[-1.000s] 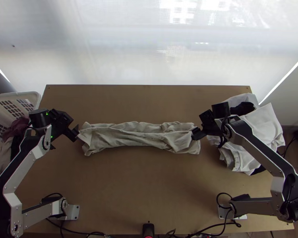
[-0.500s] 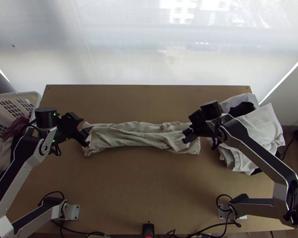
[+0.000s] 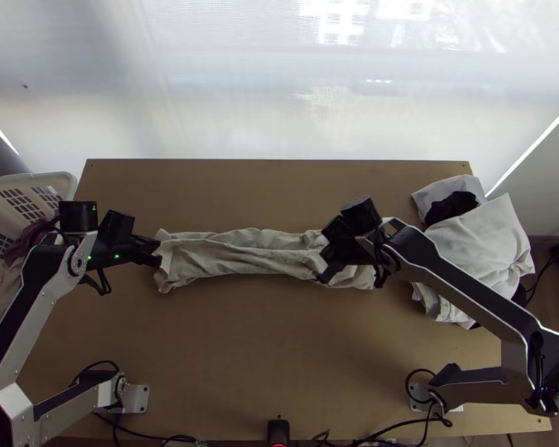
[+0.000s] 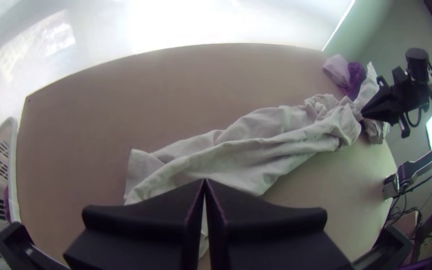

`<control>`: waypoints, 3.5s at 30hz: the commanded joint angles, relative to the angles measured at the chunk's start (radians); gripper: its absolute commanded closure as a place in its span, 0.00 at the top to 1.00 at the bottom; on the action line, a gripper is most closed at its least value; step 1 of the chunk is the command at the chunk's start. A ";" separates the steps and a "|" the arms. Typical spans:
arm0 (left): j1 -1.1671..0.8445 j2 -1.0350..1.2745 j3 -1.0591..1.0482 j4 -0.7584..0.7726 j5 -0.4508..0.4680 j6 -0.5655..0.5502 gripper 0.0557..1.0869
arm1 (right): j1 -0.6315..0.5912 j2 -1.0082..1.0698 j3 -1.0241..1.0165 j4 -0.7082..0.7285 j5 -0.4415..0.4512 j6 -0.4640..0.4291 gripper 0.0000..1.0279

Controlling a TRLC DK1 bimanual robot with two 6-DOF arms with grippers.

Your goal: Fold the t-shirt

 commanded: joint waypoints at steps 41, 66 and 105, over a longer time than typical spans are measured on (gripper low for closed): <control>0.301 0.414 -0.048 -0.015 0.365 -0.313 0.87 | 0.058 0.238 0.041 0.215 -0.045 -0.068 0.03; 0.304 0.527 0.012 -0.066 0.505 -0.209 0.86 | -0.046 0.353 -0.026 0.302 -0.065 -0.089 0.03; 0.232 0.625 0.038 -0.043 0.496 -0.172 0.81 | -0.044 0.361 -0.041 0.322 -0.065 -0.086 0.03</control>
